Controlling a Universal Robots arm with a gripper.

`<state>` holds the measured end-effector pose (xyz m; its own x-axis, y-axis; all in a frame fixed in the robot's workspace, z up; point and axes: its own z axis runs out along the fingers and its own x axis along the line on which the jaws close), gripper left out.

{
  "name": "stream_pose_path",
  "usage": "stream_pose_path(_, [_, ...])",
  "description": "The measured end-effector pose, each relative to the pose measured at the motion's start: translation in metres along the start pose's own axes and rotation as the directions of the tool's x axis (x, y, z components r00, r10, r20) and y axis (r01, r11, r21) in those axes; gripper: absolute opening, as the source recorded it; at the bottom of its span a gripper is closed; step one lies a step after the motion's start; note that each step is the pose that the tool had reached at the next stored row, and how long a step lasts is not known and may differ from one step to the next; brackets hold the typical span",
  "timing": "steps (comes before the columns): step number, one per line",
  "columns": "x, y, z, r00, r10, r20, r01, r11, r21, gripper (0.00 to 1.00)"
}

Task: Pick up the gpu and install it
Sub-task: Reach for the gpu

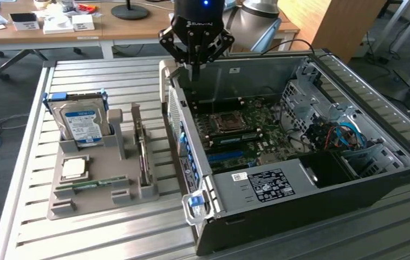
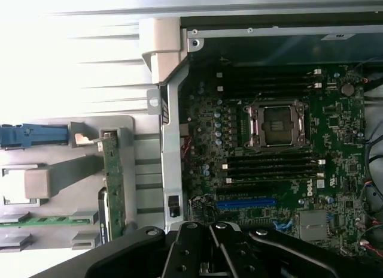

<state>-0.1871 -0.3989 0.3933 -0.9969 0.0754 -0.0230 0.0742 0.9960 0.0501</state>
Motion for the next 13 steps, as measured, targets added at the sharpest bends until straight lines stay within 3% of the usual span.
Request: stream_pose_path(13, [0.015,-0.0011,-0.0004,1.0,0.0,-0.0001,0.0,1.0,0.0,0.11])
